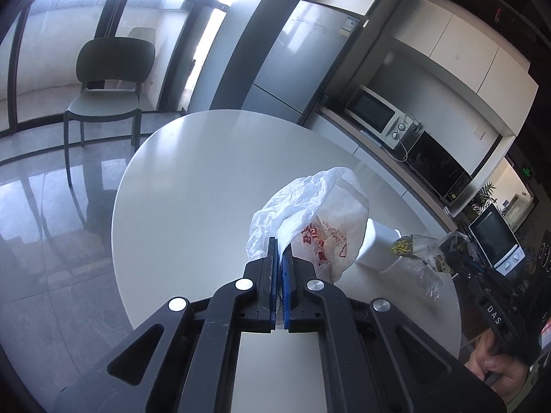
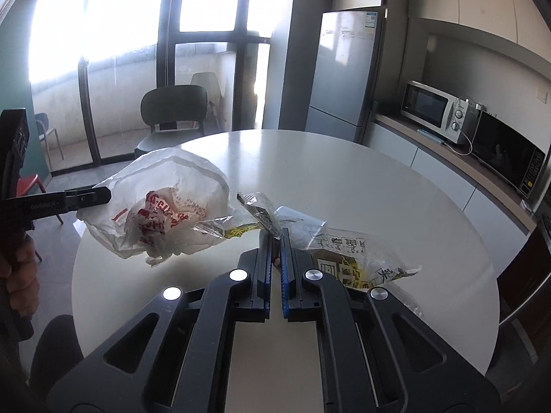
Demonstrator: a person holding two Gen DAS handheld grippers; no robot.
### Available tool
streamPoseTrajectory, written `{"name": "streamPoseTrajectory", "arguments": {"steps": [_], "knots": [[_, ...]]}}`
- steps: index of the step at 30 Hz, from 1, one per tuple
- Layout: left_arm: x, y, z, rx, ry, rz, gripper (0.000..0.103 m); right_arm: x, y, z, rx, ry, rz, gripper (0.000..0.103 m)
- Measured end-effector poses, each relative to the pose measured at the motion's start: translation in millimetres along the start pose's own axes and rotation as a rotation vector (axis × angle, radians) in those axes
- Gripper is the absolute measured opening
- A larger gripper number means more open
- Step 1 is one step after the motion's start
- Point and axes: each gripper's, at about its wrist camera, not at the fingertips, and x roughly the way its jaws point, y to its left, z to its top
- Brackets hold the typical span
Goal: Collect trash
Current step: 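Carry both bags down over the blue wastebasket with both tools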
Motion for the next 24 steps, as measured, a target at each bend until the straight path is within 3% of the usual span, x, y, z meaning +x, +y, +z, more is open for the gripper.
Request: {"name": "streamPoseTrajectory", "arguments": {"steps": [8, 16, 24], "knots": [[-35, -8, -16, 0.04, -0.043, 0.013, 0.001, -53, -13, -9, 0.11, -0.055, 0.089, 0.004], [-67, -18, -28, 0.074, -0.076, 0.007, 0.001, -101, -2, -23, 0.102, -0.091, 0.101, 0.004], [-100, -30, -38, 0.129, -0.102, 0.004, 0.001, -146, 2, -35, 0.148, -0.106, 0.169, 0.004]]}}
